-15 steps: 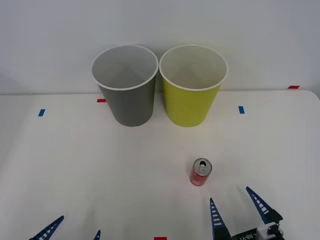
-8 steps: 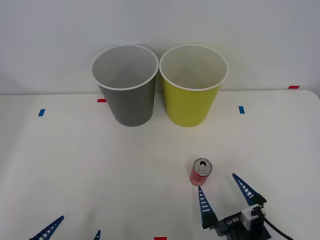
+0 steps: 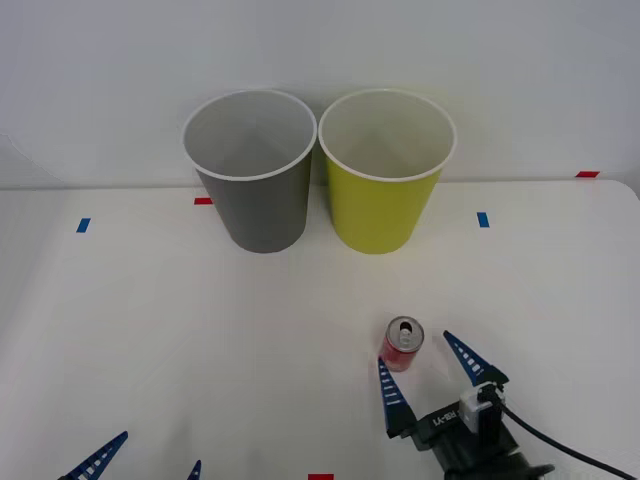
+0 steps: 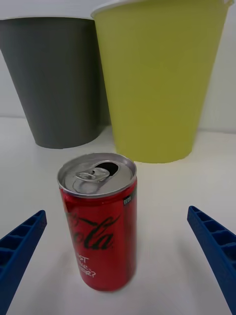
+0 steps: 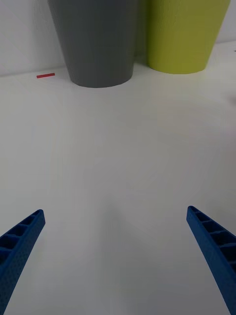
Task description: Put cans in the gray bin and PET bottles in the light green bin.
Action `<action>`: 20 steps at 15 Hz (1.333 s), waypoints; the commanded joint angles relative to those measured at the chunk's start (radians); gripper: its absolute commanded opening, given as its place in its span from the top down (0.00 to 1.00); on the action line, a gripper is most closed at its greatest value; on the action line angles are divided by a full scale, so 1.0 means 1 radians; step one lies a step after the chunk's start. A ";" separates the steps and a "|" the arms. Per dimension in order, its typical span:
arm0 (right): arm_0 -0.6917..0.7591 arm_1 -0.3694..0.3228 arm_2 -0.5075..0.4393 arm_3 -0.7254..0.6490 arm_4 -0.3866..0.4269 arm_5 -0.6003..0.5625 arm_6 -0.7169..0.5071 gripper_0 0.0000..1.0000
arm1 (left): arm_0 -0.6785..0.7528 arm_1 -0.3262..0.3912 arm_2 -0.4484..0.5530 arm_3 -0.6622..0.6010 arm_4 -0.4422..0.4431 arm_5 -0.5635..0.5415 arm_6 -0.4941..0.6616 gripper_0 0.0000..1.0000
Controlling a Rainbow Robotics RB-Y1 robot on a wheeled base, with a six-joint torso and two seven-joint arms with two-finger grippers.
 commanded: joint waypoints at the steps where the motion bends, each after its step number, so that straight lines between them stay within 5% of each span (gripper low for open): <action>1: -0.027 0.010 0.005 0.000 -0.002 0.032 -0.001 0.00 | 0.000 0.000 0.000 0.000 0.000 0.000 0.000 0.00; 18: -0.064 0.039 -0.004 0.000 -0.010 0.091 0.006 0.00 | 0.000 0.000 0.000 0.000 0.000 0.000 0.000 0.00; 19: -0.064 0.041 -0.006 0.000 -0.011 0.091 0.003 0.10 | 0.000 0.000 0.000 0.000 0.000 0.000 0.000 0.00; 20: -0.065 0.042 -0.004 0.000 -0.016 0.091 0.002 0.44 | 0.000 0.000 0.000 0.000 0.000 0.000 0.000 0.00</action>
